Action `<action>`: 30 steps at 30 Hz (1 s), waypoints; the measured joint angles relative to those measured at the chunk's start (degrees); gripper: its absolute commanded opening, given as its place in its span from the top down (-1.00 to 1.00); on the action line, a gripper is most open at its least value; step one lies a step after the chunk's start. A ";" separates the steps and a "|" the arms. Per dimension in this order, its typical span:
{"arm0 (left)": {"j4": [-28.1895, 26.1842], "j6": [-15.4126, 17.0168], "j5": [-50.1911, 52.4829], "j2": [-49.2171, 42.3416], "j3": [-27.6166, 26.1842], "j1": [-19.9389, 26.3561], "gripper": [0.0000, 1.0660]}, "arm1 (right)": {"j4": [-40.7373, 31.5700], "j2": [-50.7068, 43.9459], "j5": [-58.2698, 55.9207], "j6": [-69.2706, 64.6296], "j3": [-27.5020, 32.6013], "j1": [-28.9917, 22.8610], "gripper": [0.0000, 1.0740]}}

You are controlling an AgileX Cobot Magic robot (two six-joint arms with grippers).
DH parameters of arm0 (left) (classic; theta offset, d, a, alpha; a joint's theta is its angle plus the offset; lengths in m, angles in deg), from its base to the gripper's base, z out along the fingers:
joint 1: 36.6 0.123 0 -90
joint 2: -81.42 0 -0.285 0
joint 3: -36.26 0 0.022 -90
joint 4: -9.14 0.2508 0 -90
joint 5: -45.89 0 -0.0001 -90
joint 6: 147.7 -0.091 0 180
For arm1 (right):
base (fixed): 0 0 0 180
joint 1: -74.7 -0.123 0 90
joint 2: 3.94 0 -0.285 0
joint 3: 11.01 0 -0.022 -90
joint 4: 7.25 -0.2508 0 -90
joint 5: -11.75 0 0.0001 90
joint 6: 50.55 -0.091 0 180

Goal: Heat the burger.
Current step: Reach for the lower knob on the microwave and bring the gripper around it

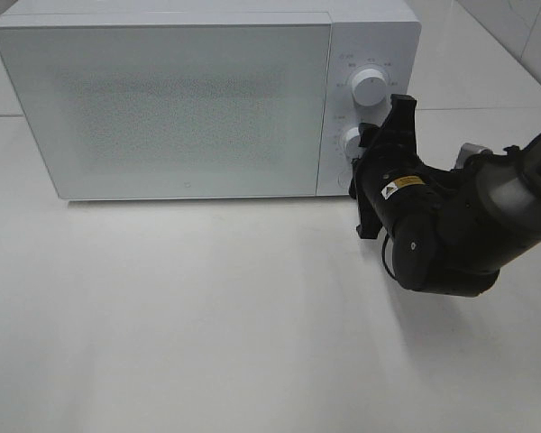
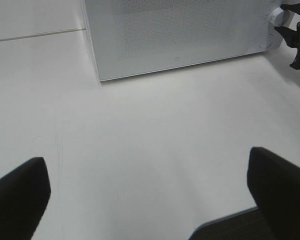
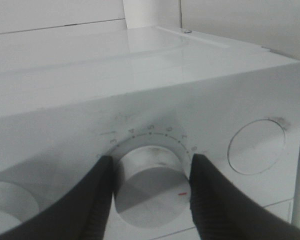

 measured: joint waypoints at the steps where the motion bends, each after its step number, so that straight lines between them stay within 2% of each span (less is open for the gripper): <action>1: 0.00 0.00 0.00 0.00 0.00 0.00 -0.92 | 0.00 0.00 0.00 -1.83 0.00 0.00 1.00; 7: 0.00 0.00 0.00 0.00 0.00 0.00 -0.92 | 0.00 0.00 -0.17 -9.74 0.00 0.00 1.00; 19: 0.00 0.00 0.00 0.00 0.00 0.00 -0.92 | 0.00 0.00 -0.23 -9.40 0.00 0.00 0.99; 30: 0.00 0.00 0.00 0.00 0.00 0.00 -0.92 | -0.29 0.00 -0.23 -6.42 0.00 0.00 0.83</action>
